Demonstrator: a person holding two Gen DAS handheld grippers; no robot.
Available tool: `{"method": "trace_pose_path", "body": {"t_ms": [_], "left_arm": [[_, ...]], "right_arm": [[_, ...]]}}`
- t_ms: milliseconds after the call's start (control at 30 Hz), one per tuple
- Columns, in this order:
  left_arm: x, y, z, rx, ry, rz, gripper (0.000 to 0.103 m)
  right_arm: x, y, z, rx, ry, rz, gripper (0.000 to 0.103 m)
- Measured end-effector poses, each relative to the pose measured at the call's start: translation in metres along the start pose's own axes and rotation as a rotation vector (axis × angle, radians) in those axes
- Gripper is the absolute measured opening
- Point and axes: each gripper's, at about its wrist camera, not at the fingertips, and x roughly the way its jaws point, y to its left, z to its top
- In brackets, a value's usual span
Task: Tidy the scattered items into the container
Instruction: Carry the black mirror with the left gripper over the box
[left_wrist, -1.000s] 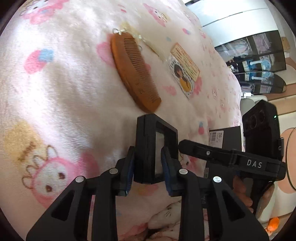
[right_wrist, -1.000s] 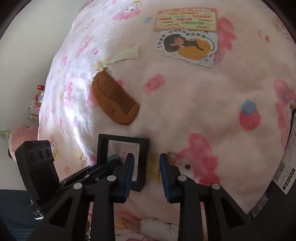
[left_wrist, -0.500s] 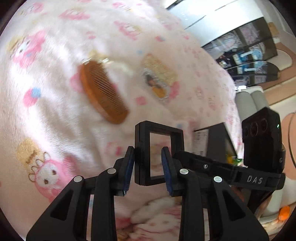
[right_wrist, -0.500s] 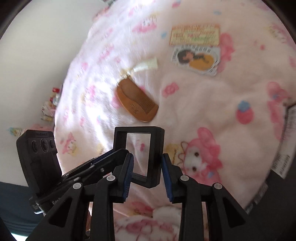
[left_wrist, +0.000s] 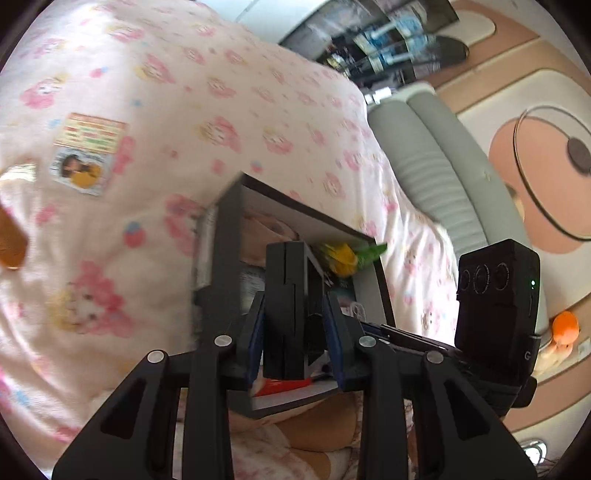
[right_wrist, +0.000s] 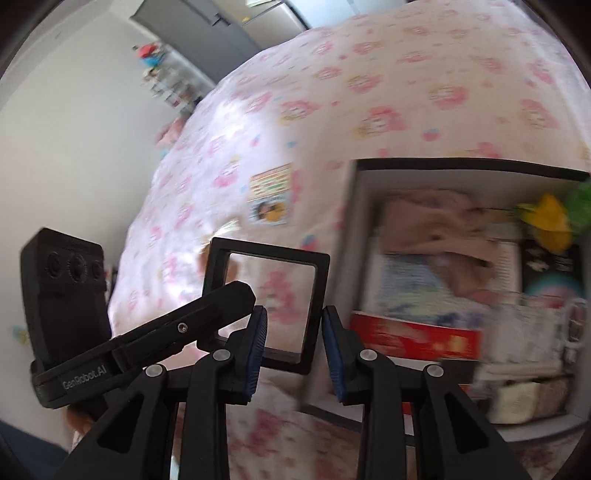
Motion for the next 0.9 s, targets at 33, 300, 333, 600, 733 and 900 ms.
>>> {"method": "trace_pose_path", "body": {"t_ms": [33,300,333,600,733,900], "left_arm": [[0.013,-0.010,-0.001,0.013,0.021,0.005,0.028],[0.090,-0.054,-0.012,0.060,0.112,0.048,0.028],[0.097,-0.053,-0.013,0.046,0.119,0.055,0.028],[0.132,-0.050,-0.024,0.084,0.159,0.198,0.028],[0.128,-0.044,-0.027,0.093,0.135,0.263,0.027],[0.114,-0.043,-0.029,0.100,0.069,0.303,0.027]], "right_arm": [[-0.005,-0.014,-0.001,0.021,-0.003,-0.012,0.028],[-0.026,-0.094,-0.011,0.153,-0.015,-0.017,0.028],[-0.024,-0.103,-0.012,0.166,-0.014,-0.014,0.028],[-0.003,-0.147,-0.020,0.281,-0.002,-0.039,0.028],[0.002,-0.141,-0.020,0.255,-0.008,-0.067,0.028],[0.014,-0.131,-0.021,0.236,0.009,-0.091,0.028]]}}
